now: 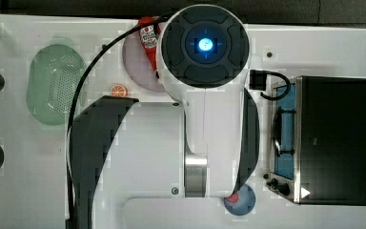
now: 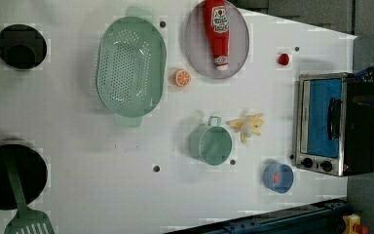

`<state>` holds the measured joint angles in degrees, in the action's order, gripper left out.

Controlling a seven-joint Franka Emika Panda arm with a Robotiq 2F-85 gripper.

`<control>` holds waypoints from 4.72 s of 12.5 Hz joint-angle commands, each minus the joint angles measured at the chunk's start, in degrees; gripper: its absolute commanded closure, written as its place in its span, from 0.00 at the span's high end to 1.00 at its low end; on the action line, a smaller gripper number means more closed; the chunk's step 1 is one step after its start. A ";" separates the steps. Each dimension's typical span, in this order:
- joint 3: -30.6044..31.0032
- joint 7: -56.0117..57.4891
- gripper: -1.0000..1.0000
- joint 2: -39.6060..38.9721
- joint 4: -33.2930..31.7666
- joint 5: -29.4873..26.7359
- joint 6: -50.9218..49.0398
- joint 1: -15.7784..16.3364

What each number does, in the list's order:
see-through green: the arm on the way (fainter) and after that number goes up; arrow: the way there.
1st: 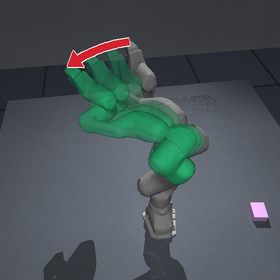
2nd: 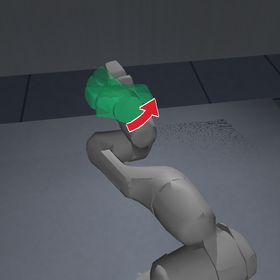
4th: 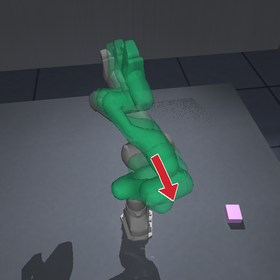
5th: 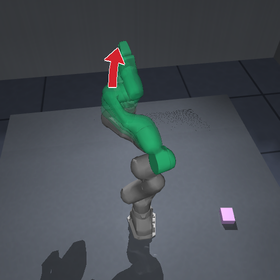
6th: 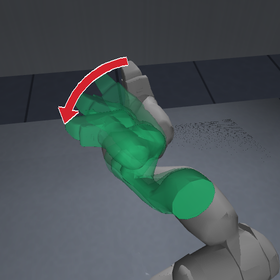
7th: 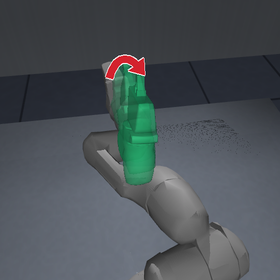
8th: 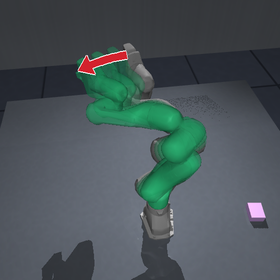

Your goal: Pick banana from table and place on oven.

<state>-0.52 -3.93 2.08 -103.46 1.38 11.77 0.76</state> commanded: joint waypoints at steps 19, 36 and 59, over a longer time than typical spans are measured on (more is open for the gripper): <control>-2.75 -5.05 1.00 2.09 -34.86 0.31 31.35 -1.56; -3.70 -4.99 0.37 -23.15 -38.53 0.29 63.89 -1.75; -19.59 20.31 0.26 0.64 -0.80 3.06 1.09 -3.93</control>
<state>-18.13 7.19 2.99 -104.02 3.04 14.84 -0.64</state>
